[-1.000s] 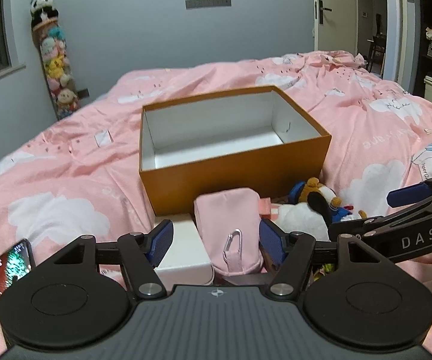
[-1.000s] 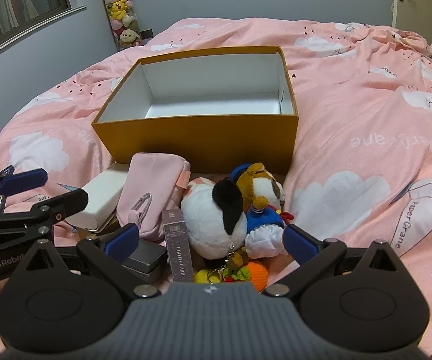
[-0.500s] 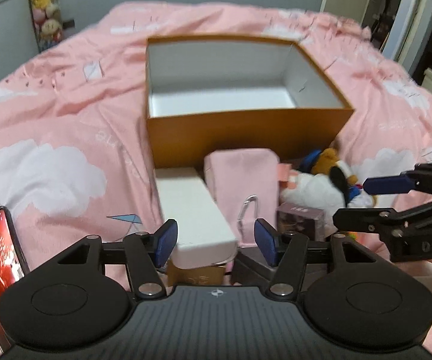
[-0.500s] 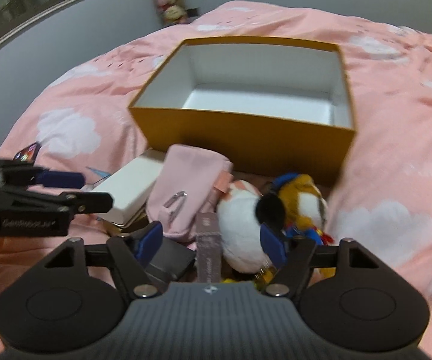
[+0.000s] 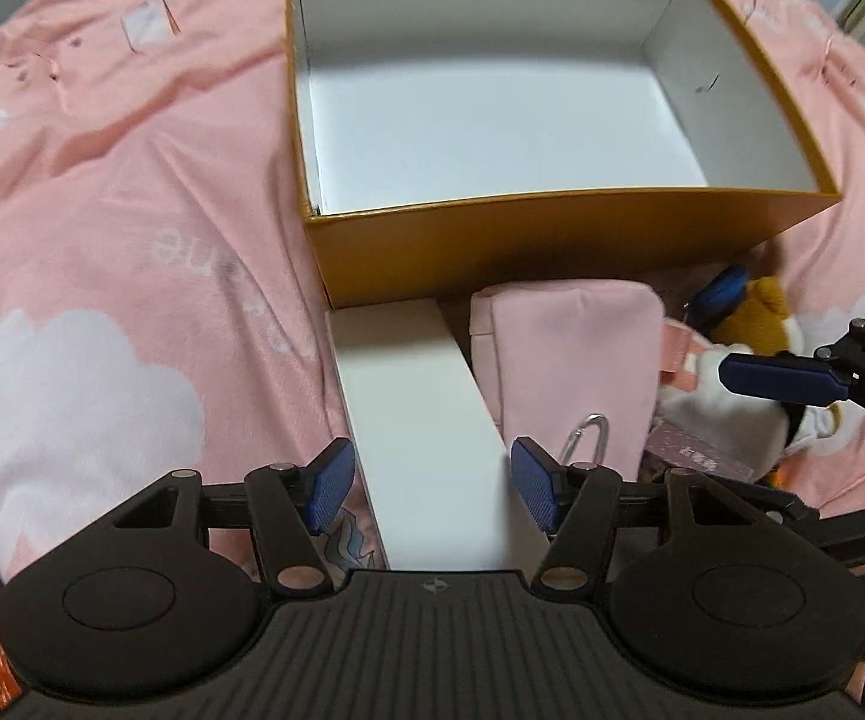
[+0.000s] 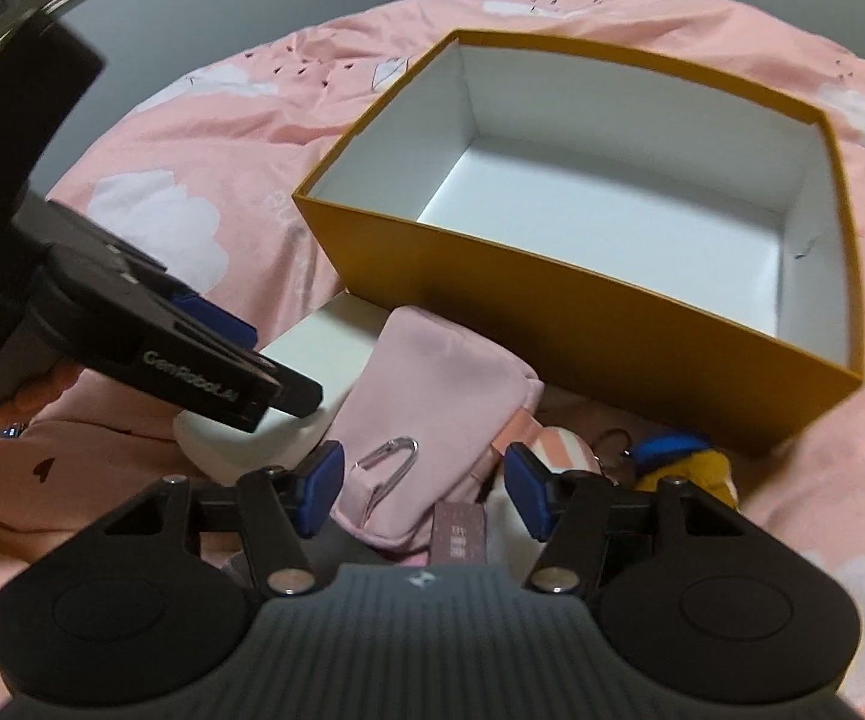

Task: Organize objects
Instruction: 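Grasp the white box with the left gripper while the right gripper grasps the gold block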

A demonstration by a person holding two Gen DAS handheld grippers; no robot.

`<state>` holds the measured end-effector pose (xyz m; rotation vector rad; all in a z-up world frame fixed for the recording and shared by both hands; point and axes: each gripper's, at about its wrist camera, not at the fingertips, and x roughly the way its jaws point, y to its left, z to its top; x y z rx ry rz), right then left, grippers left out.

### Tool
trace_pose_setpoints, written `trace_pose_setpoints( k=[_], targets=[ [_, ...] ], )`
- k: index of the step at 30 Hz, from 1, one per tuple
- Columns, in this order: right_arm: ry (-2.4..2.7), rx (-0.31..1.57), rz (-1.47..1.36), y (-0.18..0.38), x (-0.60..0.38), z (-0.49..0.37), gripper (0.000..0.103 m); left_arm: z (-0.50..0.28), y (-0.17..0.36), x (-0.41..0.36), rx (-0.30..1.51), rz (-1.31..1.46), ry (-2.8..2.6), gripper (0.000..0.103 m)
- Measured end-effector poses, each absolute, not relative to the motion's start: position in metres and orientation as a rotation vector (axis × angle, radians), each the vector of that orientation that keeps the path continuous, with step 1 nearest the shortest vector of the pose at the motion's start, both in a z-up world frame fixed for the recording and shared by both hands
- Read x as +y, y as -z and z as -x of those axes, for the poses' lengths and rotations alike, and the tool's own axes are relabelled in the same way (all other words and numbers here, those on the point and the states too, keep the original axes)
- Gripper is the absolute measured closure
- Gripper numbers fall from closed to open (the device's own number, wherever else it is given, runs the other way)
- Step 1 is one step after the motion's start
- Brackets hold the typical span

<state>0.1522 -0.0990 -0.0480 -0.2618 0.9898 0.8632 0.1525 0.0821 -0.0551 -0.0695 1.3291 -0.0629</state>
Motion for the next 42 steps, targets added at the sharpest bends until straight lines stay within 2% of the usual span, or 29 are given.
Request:
trace_pose_setpoints(
  k=[8,23,35,42],
  targets=[
    [-0.902,1.044,0.273,0.061,-0.082,-0.171,0.05,-0.176,0.069,0.088,1.437,0.118,0.057,0.033],
    [-0.899,1.08,0.268,0.078,-0.08,-0.183,0.049,-0.193,0.092,0.095,1.526,0.164,0.025,0.029],
    [-1.022,1.043,0.297,0.055,-0.08,-0.161,0.049,-0.16,0.059,0.109,1.425,0.093,0.057,0.031],
    [-1.229,1.044,0.43,0.051,-0.047,-0.138,0.05,-0.144,0.034,0.12,1.382,0.083,0.087,0.031]
  ],
)
